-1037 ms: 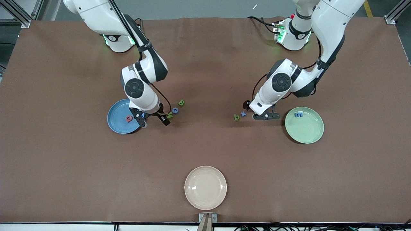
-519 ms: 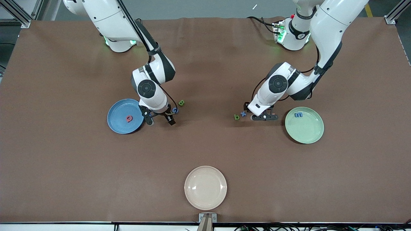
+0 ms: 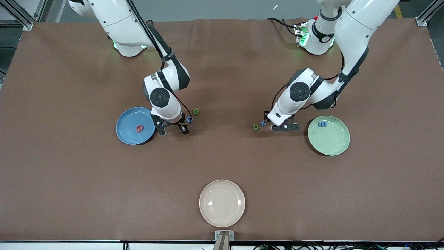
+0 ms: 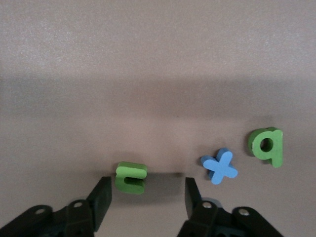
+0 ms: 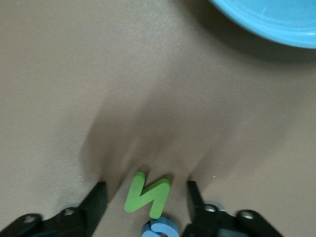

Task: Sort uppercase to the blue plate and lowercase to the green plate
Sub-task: 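Place the u on the green plate while the right gripper places N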

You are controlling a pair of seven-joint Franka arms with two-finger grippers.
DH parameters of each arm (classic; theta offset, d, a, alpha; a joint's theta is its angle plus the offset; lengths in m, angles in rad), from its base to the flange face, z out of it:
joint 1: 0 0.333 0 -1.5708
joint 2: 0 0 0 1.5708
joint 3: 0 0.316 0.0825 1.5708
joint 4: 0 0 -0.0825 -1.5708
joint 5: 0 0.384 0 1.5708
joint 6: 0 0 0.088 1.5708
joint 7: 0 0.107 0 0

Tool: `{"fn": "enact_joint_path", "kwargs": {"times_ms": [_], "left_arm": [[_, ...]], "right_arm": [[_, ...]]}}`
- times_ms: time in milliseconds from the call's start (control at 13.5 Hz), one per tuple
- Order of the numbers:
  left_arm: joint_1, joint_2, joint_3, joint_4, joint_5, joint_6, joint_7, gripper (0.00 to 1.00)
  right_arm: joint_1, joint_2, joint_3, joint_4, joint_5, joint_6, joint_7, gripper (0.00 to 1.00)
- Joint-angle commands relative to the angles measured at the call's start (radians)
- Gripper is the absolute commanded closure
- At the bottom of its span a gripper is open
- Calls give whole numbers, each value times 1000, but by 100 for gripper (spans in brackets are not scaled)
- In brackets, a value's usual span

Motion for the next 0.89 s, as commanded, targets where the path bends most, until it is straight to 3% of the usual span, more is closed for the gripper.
{"fn": "enact_joint_path", "kwargs": {"times_ms": [0,222,296,444,593,815], "left_arm": [[1,2,1,-2,23,13,-23,35],[1,2,2,-2,24,14,-23,37],[1,8,2,-2,24,14,-23,38],[7,17,4,1,59,17,-28,38],[10,25,5,3,79,30,-60,40],[13,25,5,4,81,30,-62,54]], "right_arm": [[16,5,-11,-3,-5,0,19,50],[13,4,-12,-3,-14,-3,18,92],[13,2,-12,-2,-20,-6,15,97],[1,-13,-15,0,-62,-32,4,99],[-9,-50,-35,29,-105,-151,-37,99],[-41,-113,-77,57,-108,-320,-202,100]]}}
